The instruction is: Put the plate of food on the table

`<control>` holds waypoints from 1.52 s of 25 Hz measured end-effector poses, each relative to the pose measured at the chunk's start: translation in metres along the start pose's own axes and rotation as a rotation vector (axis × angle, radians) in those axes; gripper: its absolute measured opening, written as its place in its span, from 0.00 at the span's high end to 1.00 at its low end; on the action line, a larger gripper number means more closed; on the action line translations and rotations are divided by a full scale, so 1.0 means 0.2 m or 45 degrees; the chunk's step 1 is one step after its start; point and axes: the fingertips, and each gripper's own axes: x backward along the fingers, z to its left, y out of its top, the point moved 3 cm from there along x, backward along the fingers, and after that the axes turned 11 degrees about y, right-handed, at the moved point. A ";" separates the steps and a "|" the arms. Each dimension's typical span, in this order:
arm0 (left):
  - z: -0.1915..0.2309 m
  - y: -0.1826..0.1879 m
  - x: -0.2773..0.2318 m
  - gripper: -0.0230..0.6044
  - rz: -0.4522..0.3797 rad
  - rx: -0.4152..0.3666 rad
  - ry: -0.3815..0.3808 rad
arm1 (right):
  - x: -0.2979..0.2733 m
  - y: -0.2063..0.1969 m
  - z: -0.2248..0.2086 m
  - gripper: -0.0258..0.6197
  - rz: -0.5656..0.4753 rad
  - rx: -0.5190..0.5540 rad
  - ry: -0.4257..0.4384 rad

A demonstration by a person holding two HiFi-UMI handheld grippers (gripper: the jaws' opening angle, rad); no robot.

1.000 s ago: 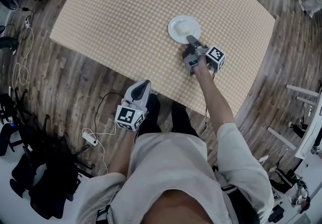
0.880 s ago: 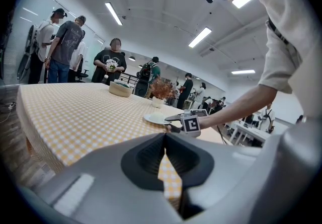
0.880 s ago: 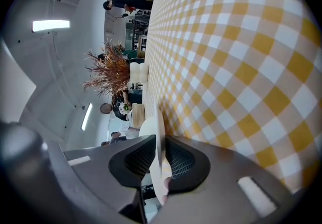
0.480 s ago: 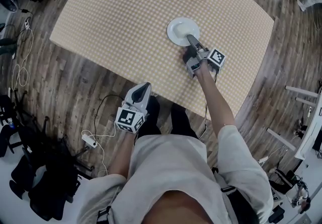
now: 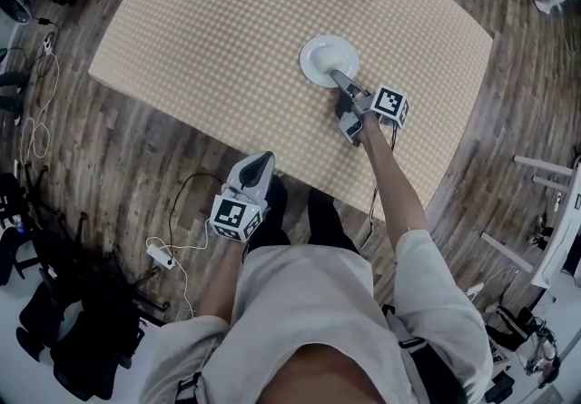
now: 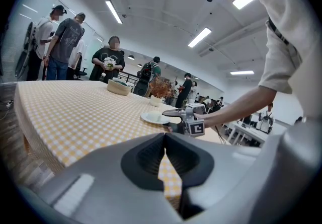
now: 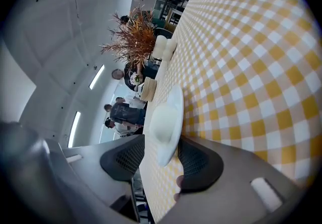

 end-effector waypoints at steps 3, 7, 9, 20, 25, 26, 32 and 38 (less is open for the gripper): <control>-0.01 0.00 0.00 0.95 0.001 -0.013 -0.009 | 0.00 -0.01 0.01 0.63 0.083 0.066 -0.031; -0.02 0.00 0.01 0.95 -0.004 -0.013 -0.011 | -0.01 -0.05 0.03 0.63 0.220 0.222 -0.113; -0.03 0.00 0.01 0.95 -0.003 -0.013 -0.016 | -0.01 -0.07 0.03 0.62 0.295 0.312 -0.171; -0.03 0.00 0.00 0.95 -0.005 -0.010 -0.026 | 0.03 -0.15 -0.02 0.64 0.669 0.761 -0.401; -0.04 0.00 -0.01 0.95 -0.011 -0.008 -0.033 | 0.09 -0.17 -0.02 0.69 0.736 0.878 -0.463; -0.04 0.01 -0.01 0.95 -0.011 -0.008 -0.036 | 0.10 -0.18 -0.03 0.71 0.737 0.886 -0.474; -0.06 0.01 -0.04 0.95 -0.011 -0.011 -0.058 | 0.15 -0.13 -0.04 0.96 0.652 0.945 -0.553; -0.10 0.03 -0.06 0.95 -0.005 -0.028 -0.072 | 0.22 -0.12 -0.02 0.96 0.588 0.944 -0.539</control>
